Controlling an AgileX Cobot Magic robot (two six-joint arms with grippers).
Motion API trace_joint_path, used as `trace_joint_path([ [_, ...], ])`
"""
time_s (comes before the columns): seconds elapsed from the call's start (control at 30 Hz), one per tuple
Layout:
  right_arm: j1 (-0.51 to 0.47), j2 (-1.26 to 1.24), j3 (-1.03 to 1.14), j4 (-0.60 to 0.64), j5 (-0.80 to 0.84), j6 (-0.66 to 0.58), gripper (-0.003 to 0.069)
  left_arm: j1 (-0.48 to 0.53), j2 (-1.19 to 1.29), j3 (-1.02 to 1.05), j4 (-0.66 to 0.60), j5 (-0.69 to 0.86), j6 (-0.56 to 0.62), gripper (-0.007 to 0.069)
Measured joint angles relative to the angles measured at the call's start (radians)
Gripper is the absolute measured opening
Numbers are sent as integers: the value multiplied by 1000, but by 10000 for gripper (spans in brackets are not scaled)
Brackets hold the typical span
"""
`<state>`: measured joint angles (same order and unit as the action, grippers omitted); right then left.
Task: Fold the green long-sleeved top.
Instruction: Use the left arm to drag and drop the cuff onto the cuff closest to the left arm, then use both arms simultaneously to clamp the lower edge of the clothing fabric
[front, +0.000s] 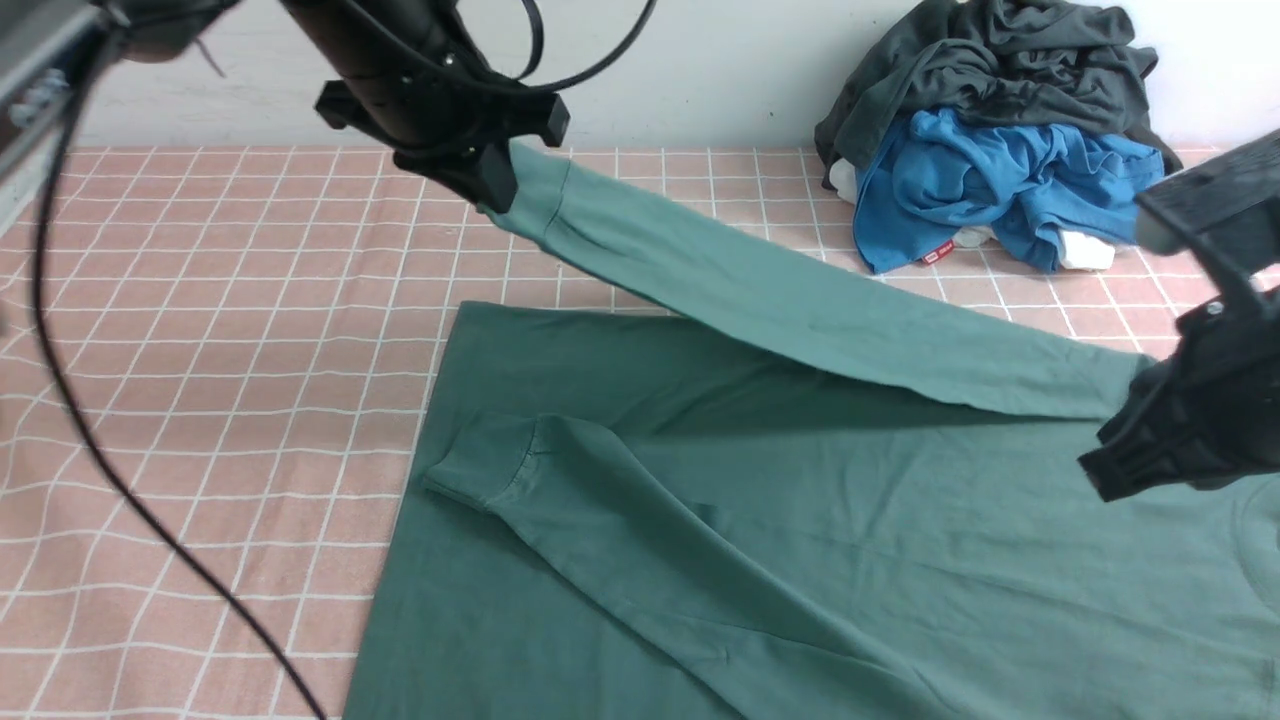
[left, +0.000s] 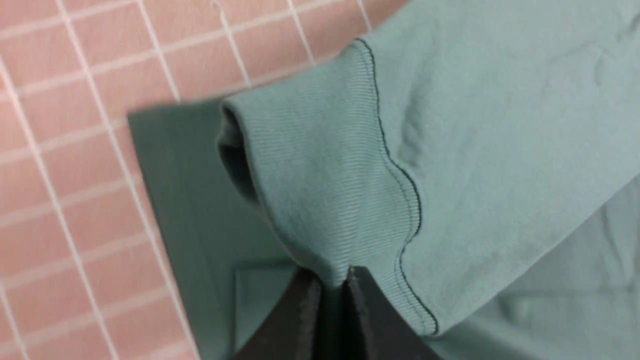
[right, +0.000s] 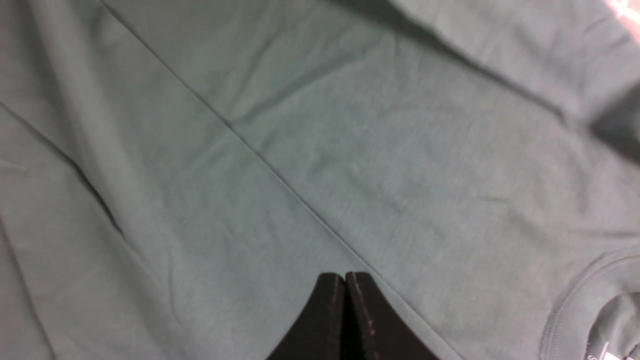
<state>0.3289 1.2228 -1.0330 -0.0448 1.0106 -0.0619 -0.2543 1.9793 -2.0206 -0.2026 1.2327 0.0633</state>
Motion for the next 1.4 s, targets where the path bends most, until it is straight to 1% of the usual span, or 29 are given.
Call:
trace_joint_path([
  [0.13, 0, -64, 0, 9, 7, 0, -14, -1, -160, 264, -15, 0, -15, 27],
  [0.17, 0, -64, 0, 9, 7, 0, -14, -1, -168, 278, -15, -2, -15, 27],
  [0.2, 0, -72, 0, 10, 7, 0, -14, -1, -210, 350, -16, -9, -18, 27],
  [0.27, 0, -80, 0, 16, 7, 0, -14, -1, -314, 532, -17, -64, -23, 27],
  [0.3, 0, -80, 0, 17, 7, 0, -14, -1, -331, 545, -17, -70, -23, 27],
  [0.33, 0, -80, 3, 22, 6, 0, -14, -1, -388, 634, -18, -106, -24, 27],
  [0.4, 0, -80, 7, 25, 6, 0, -14, -1, -431, 719, -23, -140, -25, 27],
  [0.47, 0, -80, 10, 30, 6, 0, -14, -1, -509, 869, -33, -207, -28, 27],
  [0.57, 0, -80, 10, 45, 8, 0, -14, -1, -538, 969, -41, -261, -30, 31],
  [0.63, 0, -81, 10, 52, 25, 0, -14, -1, -551, 1059, -45, -312, -30, 50],
  [0.67, 0, -81, 10, 55, 30, 0, -14, -1, -552, 1066, -45, -316, -30, 55],
  [0.7, 0, -81, 10, 62, 42, -1, -14, -1, -553, 1098, -45, -334, -29, 69],
  [0.77, 0, -84, 10, 97, 95, -28, -14, -1, -553, 1161, -45, -363, -18, 147],
  [0.8, 0, -84, 10, 110, 115, -38, -14, -1, -553, 1173, -44, -365, -11, 169],
  [0.87, 0, -87, 10, 144, 161, -59, -14, -1, -554, 1184, -44, -356, 17, 249],
  [0.9, 1, -87, 10, 173, 195, -75, -14, -1, -558, 1184, -46, -346, 33, 290],
  [0.97, 20, -87, 10, 210, 223, -100, -14, -1, -583, 1184, -55, -291, 107, 372],
  [1.03, 54, -90, 11, 233, 226, -110, -14, -9, -607, 1184, -60, -239, 163, 410],
  [1.07, 83, -99, 19, 238, 226, -113, -14, -30, -640, 1184, -59, -184, 207, 434],
  [1.1, 93, -101, 20, 239, 226, -113, -14, -35, -640, 1184, -59, -177, 211, 436],
  [1.2, 173, -144, 64, 255, 229, -114, -14, -164, -706, 1221, -51, -119, 284, 450],
  [1.23, 182, -147, 71, 256, 229, -114, -14, -184, -711, 1229, -49, -119, 294, 451],
  [1.27, 218, -174, 100, 259, 230, -114, -14, -264, -722, 1281, -32, -126, 335, 451],
  [1.3, 221, -177, 103, 260, 230, -114, -14, -274, -722, 1281, -29, -126, 339, 451],
  [1.33, 239, -200, 128, 267, 233, -114, -14, -353, -722, 1338, 4, -155, 364, 451],
  [1.4, 248, -226, 154, 268, 235, -115, -14, -448, -709, 1417, 57, -227, 384, 451],
])
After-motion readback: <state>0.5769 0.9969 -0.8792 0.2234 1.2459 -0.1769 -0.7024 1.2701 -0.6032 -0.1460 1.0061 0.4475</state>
